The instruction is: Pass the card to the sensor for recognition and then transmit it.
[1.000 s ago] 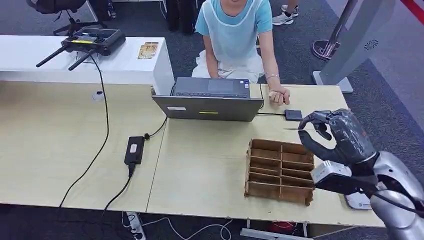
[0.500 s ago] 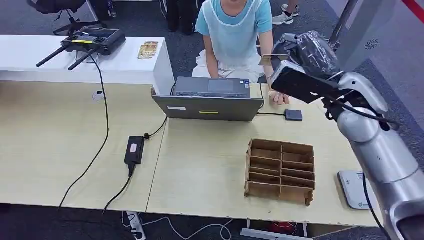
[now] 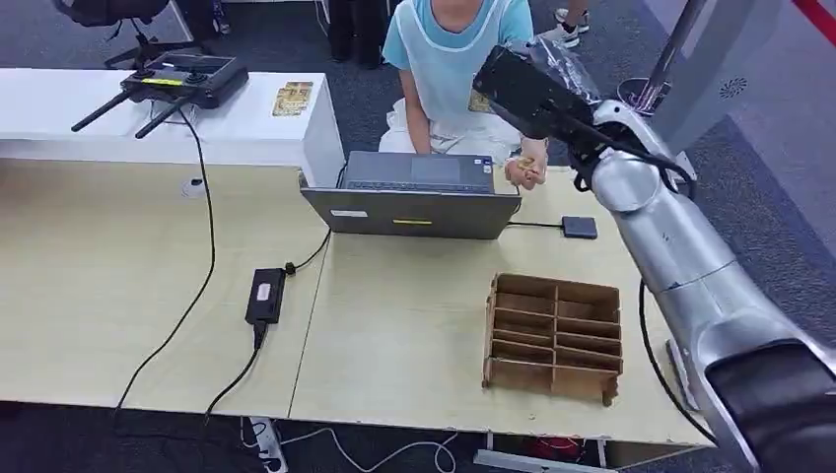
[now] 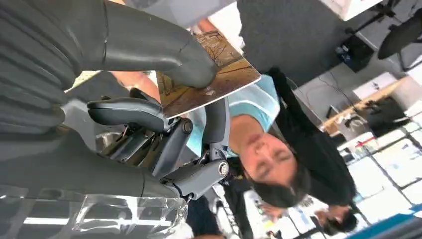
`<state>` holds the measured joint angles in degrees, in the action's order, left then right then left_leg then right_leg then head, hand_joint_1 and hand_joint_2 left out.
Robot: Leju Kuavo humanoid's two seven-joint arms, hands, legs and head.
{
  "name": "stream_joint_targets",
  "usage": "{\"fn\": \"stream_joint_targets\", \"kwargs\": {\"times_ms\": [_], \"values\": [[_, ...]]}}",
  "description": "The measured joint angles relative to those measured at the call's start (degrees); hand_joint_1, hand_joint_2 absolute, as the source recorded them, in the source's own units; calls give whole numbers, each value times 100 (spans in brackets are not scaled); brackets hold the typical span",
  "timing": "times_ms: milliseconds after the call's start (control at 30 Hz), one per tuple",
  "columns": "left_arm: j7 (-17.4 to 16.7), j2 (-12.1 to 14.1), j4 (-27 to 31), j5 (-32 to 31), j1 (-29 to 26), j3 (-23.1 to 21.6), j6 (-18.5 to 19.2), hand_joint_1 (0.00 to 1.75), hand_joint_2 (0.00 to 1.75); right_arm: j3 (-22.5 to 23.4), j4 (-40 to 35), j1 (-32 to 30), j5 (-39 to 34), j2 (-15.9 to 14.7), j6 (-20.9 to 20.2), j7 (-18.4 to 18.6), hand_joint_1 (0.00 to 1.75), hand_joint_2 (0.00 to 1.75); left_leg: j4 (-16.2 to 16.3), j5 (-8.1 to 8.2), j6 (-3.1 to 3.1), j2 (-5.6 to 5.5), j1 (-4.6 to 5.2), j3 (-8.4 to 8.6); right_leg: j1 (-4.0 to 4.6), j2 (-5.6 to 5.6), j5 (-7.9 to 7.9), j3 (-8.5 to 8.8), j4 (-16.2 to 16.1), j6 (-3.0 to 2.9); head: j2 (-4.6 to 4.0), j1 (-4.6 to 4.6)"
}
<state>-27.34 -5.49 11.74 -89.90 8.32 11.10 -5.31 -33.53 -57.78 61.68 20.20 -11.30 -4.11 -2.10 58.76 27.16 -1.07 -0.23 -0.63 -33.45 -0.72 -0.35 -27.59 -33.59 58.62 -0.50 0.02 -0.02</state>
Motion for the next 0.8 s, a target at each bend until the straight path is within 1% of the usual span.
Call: {"fn": "stream_joint_targets", "kwargs": {"times_ms": [133,267,433,533,567,600,633,667,700,800], "values": [[0,-4,0,0,1,-63,11,0,0,13,541,70,11,157,28,4,175,175,1,0,0,-1,0,0,0,0,1,0,0,2,0,-2],[0,-4,0,0,8,-116,53,0,0,20,983,149,15,271,26,118,175,175,1,0,0,0,0,0,0,2,1,-1,0,2,-2,-4],[-4,-4,0,0,13,-175,68,0,0,26,1449,293,63,409,44,206,175,175,1,0,0,0,-1,1,0,1,2,-1,0,2,-2,-4],[-4,-4,0,-2,13,-194,68,0,0,26,1597,337,118,448,70,210,173,175,1,0,0,0,-1,1,0,1,2,-1,0,2,-2,-2],[-6,-4,0,-2,13,-199,68,0,0,26,1632,339,122,454,79,210,164,175,1,0,0,0,-1,0,0,1,2,-1,0,2,0,-2],[-7,-4,0,-2,13,-201,68,0,0,26,1656,340,127,463,87,210,54,175,1,0,0,0,0,0,0,2,2,-1,0,2,0,-2],[-7,-4,0,-2,13,-203,68,0,0,26,1676,342,127,467,92,208,54,175,1,0,0,0,0,0,0,2,2,-1,0,2,0,-2],[-7,-4,0,-2,13,-203,68,0,0,26,1700,345,127,476,96,208,16,175,1,0,0,1,0,0,0,2,2,-1,0,2,-2,-2],[-9,-4,0,-2,13,-205,70,0,0,26,1715,346,129,478,105,208,0,175,1,0,0,0,0,0,0,2,2,-1,-1,2,0,-2],[-9,-4,0,-2,13,-208,70,0,0,26,1763,347,127,496,151,205,0,175,1,0,0,0,0,0,0,1,2,-1,-1,2,0,-2]]}}
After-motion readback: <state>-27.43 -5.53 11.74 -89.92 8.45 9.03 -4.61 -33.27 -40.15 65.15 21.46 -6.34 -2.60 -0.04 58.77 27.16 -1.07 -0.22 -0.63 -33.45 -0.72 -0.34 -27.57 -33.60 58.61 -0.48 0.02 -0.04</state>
